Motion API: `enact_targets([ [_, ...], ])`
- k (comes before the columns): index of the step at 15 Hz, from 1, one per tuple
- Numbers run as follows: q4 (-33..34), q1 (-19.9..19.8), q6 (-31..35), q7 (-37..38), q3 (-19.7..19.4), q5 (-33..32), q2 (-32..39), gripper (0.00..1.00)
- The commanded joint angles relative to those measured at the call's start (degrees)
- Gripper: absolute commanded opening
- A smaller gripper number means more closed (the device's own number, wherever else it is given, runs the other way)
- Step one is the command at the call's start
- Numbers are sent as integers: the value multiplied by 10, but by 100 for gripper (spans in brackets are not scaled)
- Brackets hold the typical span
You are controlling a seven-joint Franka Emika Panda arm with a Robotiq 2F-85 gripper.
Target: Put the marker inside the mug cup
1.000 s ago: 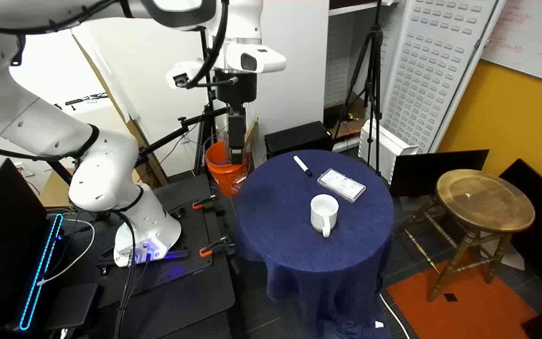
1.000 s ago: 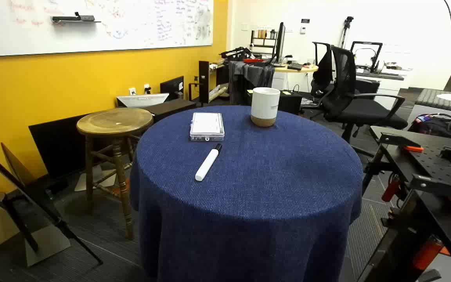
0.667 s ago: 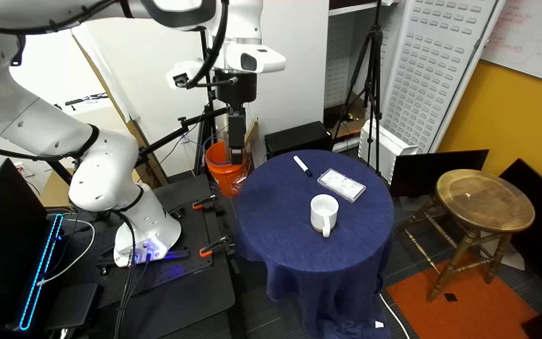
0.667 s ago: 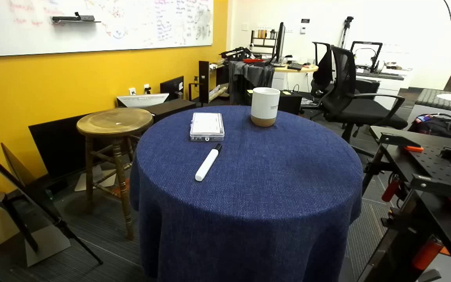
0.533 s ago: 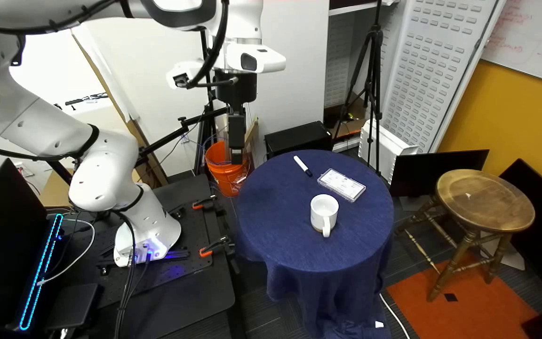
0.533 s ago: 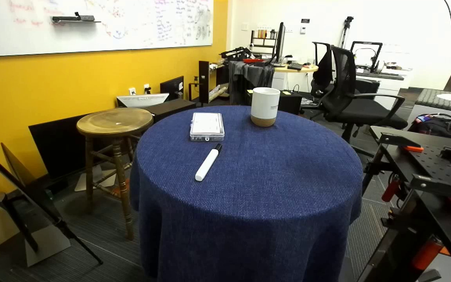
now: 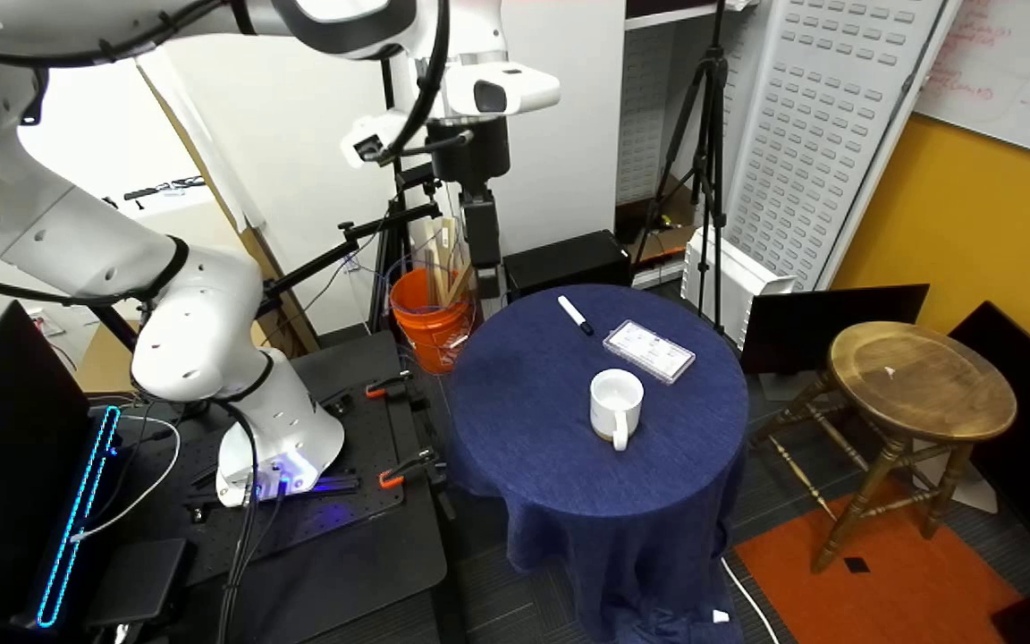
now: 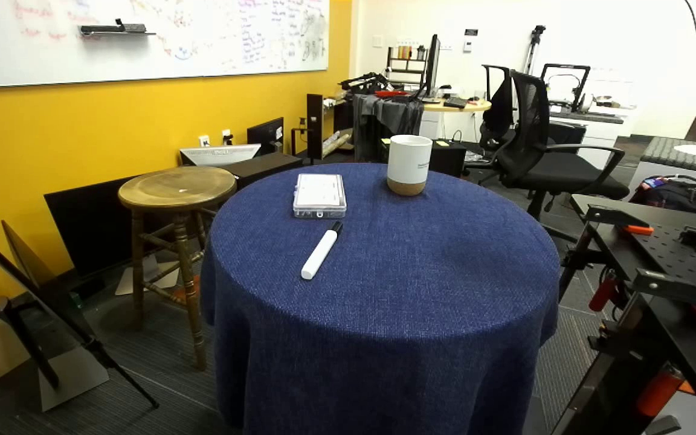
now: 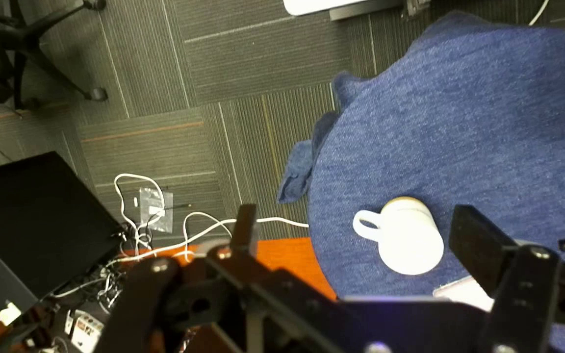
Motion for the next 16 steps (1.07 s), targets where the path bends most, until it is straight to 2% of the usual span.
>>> enact_targets([
  [1, 10, 14, 69, 23, -2, 8, 30, 100],
  [3, 20, 19, 93, 49, 4, 34, 52, 100],
  [9, 45, 37, 143, 217, 50, 123, 122, 100],
  [16, 91, 65, 180, 336, 99, 123, 201, 100],
])
